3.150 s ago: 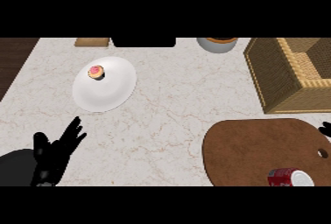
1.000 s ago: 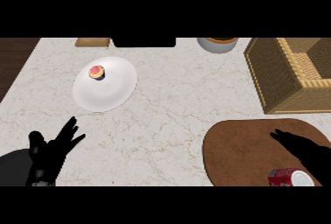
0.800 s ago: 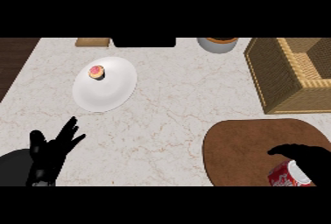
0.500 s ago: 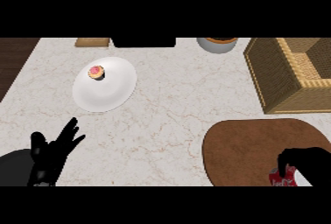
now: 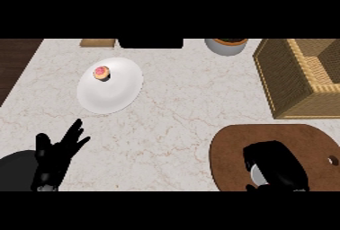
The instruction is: Pick the can from the cutting board and place it in the basket
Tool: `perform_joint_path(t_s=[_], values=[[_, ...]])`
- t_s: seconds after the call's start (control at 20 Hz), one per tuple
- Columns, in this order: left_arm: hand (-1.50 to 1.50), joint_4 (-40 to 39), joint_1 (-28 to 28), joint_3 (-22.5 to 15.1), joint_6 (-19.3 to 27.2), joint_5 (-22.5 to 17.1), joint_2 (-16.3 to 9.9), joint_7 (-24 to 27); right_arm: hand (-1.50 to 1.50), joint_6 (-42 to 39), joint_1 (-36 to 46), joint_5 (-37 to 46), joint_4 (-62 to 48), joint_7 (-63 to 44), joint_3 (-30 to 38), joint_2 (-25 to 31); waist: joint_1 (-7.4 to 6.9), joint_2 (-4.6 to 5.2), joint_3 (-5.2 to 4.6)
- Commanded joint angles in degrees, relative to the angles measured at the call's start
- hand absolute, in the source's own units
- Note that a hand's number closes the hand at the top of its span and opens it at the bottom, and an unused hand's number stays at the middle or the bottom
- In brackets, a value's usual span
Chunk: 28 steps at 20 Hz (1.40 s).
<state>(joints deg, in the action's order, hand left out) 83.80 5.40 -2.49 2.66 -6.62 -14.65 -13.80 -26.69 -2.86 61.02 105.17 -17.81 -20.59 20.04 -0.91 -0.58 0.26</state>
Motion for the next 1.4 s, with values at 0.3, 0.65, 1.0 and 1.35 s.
perform_joint_path(t_s=[0.3,0.65,1.0,1.35], values=[[0.0,-3.9,3.0,-0.3,-0.8,0.9,0.6,-0.2,1.5,10.9,6.0,1.8,-1.2,-6.7,-0.4,-15.0,1.15,0.62,-0.26],[0.0,0.1,4.3,0.7,-1.0,-0.6,-0.3,-3.1,1.5,21.1,6.9,-16.1,15.5,-6.6,8.7,-19.9,2.0,0.24,-0.17],[0.0,-1.1,4.9,-0.8,-0.4,1.7,1.3,0.0,1.5,11.6,22.4,-22.0,24.8,-24.5,24.2,-16.1,1.41,0.39,-0.31],[0.0,-3.7,1.9,1.7,-1.7,-0.2,0.7,-1.1,1.5,7.6,42.0,-30.6,14.9,-33.5,38.3,-7.3,0.78,0.59,-0.34]])
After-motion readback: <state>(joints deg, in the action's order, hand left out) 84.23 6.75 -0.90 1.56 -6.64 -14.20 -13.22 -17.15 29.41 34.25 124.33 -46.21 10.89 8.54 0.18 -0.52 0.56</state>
